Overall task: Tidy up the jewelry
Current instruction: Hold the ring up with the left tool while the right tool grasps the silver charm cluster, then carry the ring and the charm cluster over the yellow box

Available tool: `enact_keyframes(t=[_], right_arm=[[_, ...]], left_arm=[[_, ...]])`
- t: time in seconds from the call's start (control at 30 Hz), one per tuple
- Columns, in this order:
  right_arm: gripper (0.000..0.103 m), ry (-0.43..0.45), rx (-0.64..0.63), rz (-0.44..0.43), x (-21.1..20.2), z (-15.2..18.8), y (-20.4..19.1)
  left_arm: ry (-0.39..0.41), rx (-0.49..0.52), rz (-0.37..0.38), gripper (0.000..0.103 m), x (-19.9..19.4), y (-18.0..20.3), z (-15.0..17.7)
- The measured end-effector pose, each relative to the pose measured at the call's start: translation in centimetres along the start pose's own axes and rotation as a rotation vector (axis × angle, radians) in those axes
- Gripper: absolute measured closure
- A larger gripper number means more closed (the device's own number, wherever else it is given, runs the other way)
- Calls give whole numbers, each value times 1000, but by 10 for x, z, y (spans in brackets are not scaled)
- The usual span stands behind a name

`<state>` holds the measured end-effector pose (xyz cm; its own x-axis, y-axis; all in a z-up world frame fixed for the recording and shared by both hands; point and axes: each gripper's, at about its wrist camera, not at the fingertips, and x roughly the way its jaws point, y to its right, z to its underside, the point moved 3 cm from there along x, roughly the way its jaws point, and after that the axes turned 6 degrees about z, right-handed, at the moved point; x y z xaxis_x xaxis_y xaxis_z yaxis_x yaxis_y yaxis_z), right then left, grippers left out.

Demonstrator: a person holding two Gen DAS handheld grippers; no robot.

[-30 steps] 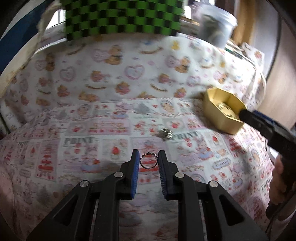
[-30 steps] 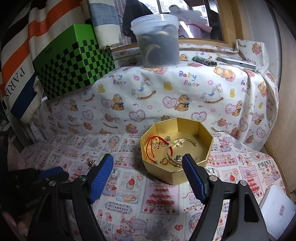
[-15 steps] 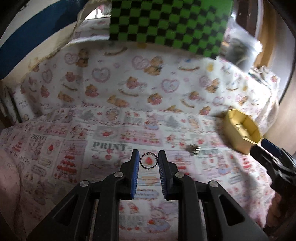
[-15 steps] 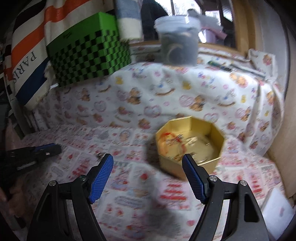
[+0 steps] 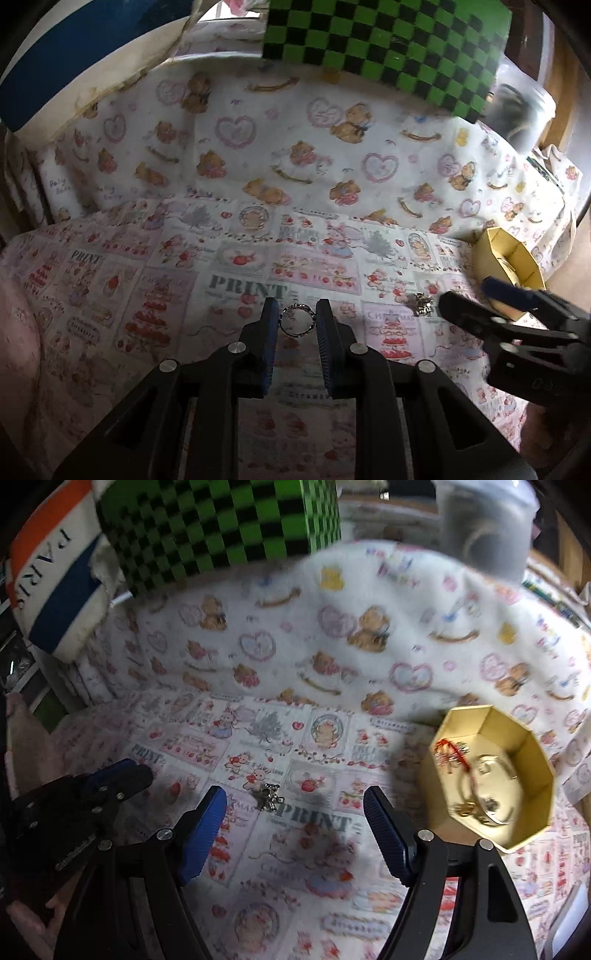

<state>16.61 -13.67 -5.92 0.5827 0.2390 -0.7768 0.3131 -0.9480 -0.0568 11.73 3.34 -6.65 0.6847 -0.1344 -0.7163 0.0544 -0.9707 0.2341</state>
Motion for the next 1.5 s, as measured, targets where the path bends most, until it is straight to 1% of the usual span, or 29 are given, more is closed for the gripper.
enact_keyframes(t=[0.03,0.07,0.13,0.23,0.3,0.33,0.37,0.4,0.47,0.57,0.7,0.8,0.83,0.93,1.03,1.1,1.17,1.23,1.3,1.37,1.4,1.5], right_arm=[[39,-20,4,-5,7,0,0],[45,-32,9,-13,11,0,-1],[49,-32,-6,-11,15,0,-4],[49,-13,-56,11,17,2,-13],[52,-20,-90,21,21,5,-21],[60,-27,-103,28,23,6,-24],[64,-28,-117,38,24,8,-27],[66,-13,-128,49,23,8,-29],[82,-6,-156,72,22,10,-33],[83,3,-159,96,17,15,-32],[83,21,-174,82,0,30,-24],[83,57,-170,44,-21,42,-16],[83,69,-164,32,-20,39,-16],[83,120,-128,-3,-41,44,2],[83,166,-75,-2,-58,46,13],[83,203,-57,-28,-71,44,17],[83,252,-34,-47,-88,40,23],[83,292,-11,-60,-101,38,31],[83,320,-2,-50,-106,37,35],[83,343,11,-29,-111,38,42],[83,345,24,-36,-114,37,45],[83,366,51,-37,-126,38,52]], left_arm=[[6,-6,2,83,-2,-1,0],[12,-10,4,83,-4,-2,-1],[19,-10,9,83,-6,-2,-2],[16,-7,9,83,-6,0,-2],[16,-6,8,83,-7,1,-2],[16,-6,9,83,-7,1,-2],[17,-7,12,83,-8,2,-2],[21,-8,15,83,-9,2,-2],[27,-3,8,83,-10,3,-3],[25,-4,12,83,-11,4,-2],[35,6,15,83,-13,7,-2],[44,13,20,83,-16,10,-2],[50,18,21,83,-18,12,-2],[73,36,19,83,-24,16,-2],[129,42,36,83,-38,23,-3],[185,73,64,83,-52,32,-3],[239,113,67,83,-64,41,-3],[268,141,86,83,-72,49,-2],[298,153,103,83,-79,56,-1],[345,180,94,83,-87,64,2],[366,201,90,83,-90,68,4],[372,208,106,83,-91,74,5]])
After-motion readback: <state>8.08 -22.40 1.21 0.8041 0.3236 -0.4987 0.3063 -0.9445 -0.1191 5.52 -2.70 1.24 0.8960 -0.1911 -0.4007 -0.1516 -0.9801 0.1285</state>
